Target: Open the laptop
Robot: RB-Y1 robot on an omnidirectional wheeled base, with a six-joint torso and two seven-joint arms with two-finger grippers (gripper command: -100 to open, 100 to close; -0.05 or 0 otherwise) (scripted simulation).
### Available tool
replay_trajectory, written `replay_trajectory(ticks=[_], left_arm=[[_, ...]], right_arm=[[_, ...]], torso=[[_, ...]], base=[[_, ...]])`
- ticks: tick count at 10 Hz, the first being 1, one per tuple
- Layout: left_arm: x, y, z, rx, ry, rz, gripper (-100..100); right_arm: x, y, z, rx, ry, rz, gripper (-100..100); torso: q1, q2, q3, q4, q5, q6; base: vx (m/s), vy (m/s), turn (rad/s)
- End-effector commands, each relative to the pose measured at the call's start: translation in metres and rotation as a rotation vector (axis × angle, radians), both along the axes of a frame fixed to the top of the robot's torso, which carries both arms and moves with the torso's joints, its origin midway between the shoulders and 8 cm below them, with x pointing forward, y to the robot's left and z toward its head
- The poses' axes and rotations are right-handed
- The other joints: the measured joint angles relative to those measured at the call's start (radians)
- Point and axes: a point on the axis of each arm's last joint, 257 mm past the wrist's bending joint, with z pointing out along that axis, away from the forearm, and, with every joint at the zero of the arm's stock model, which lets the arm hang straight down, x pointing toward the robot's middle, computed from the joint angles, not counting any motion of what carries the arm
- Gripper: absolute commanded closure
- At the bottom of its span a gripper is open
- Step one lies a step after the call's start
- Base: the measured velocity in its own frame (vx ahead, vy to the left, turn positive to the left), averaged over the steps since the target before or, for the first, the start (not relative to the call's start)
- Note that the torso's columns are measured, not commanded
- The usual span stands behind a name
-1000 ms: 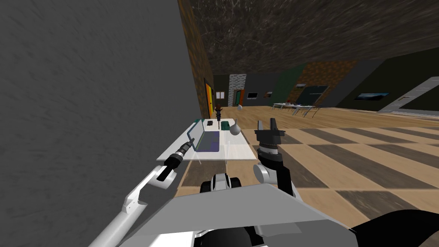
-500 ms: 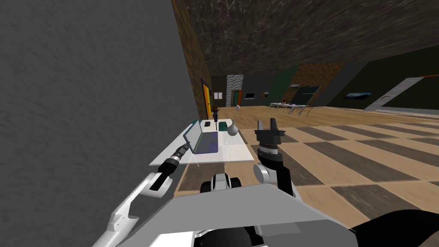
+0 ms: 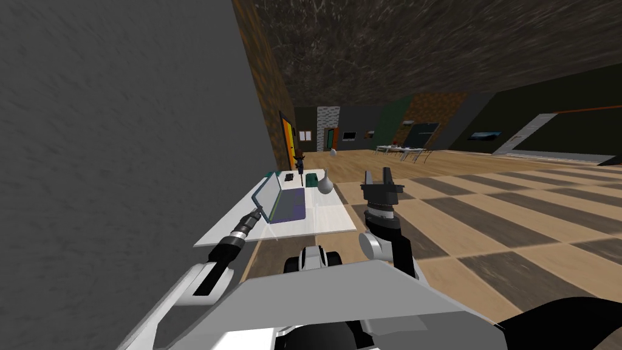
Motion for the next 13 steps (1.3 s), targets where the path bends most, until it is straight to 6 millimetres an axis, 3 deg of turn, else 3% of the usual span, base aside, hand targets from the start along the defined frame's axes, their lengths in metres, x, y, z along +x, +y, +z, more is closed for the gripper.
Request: replay_trajectory(ticks=[1, 2, 3, 4, 5, 6, 7, 8, 9, 10, 12, 13], left_arm=[[-0.02, 0.012, 0.004, 0.055, -0.017, 0.021, 100], [-0.028, 0.015, -0.006, 0.063, 0.01, 0.03, 100], [-0.036, 0.02, 0.005, 0.101, -0.017, 0.038, 100], [-0.046, 0.024, -0.007, 0.107, 0.016, 0.048, 100], [-0.054, 0.029, 0.003, 0.146, -0.007, 0.056, 100], [-0.064, 0.033, -0.008, 0.155, 0.026, 0.064, 100], [-0.073, 0.037, 0.001, 0.197, 0.01, 0.072, 100], [-0.081, 0.04, -0.008, 0.206, 0.038, 0.078, 100], [-0.089, 0.044, 0.001, 0.251, 0.023, 0.084, 100], [-0.098, 0.047, -0.008, 0.26, 0.054, 0.09, 100], [-0.095, 0.048, -0.005, 0.261, 0.048, 0.092, 100], [-0.089, 0.056, -0.014, 0.341, 0.054, 0.101, 100]], right_arm=[[0.0, 0.0, 0.0, 0.0, 0.0, 0.0, 0], [0.0, 0.0, 0.0, 0.0, 0.0, 0.0, 0], [0.0, 0.0, 0.0, 0.0, 0.0, 0.0, 0], [0.0, 0.0, 0.0, 0.0, 0.0, 0.0, 0], [0.0, 0.0, 0.0, 0.0, 0.0, 0.0, 0], [0.0, 0.0, 0.0, 0.0, 0.0, 0.0, 0], [0.0, 0.0, 0.0, 0.0, 0.0, 0.0, 0], [0.0, 0.0, 0.0, 0.0, 0.0, 0.0, 0], [0.0, 0.0, 0.0, 0.0, 0.0, 0.0, 0], [0.0, 0.0, 0.0, 0.0, 0.0, 0.0, 0], [0.0, 0.0, 0.0, 0.0, 0.0, 0.0, 0], [0.0, 0.0, 0.0, 0.0, 0.0, 0.0, 0]], torso=[[0.001, 0.0, 0.0, -0.001, 0.001, 0.0], [0.0, -0.001, 0.0, -0.001, 0.001, 0.001], [0.001, -0.001, 0.0, -0.003, 0.003, 0.001], [0.0, -0.001, -0.001, -0.001, 0.001, 0.001], [0.0, 0.0, 0.0, -0.002, 0.001, 0.0], [-0.001, -0.001, 0.0, -0.001, 0.0, 0.0], [0.0, -0.001, 0.0, -0.002, 0.001, 0.0], [0.0, -0.001, 0.0, -0.001, 0.001, 0.001], [0.0, 0.0, 0.0, -0.002, 0.002, 0.0], [0.0, -0.001, 0.0, -0.002, 0.001, 0.001], [0.003, -0.001, 0.0, -0.003, 0.003, 0.0], [0.004, 0.0, 0.0, -0.002, 0.003, 0.0]], base=[[0.057, -0.052, -0.11], [0.05, -0.039, -0.054], [0.051, -0.04, -0.118], [0.048, -0.037, -0.06], [0.071, -0.046, -0.105], [0.058, -0.036, -0.056], [0.054, -0.046, -0.105], [0.049, -0.039, -0.069], [0.06, -0.049, -0.1], [0.05, -0.038, -0.043], [0.017, -0.009, -0.005], [-0.027, -0.059, -0.025]])
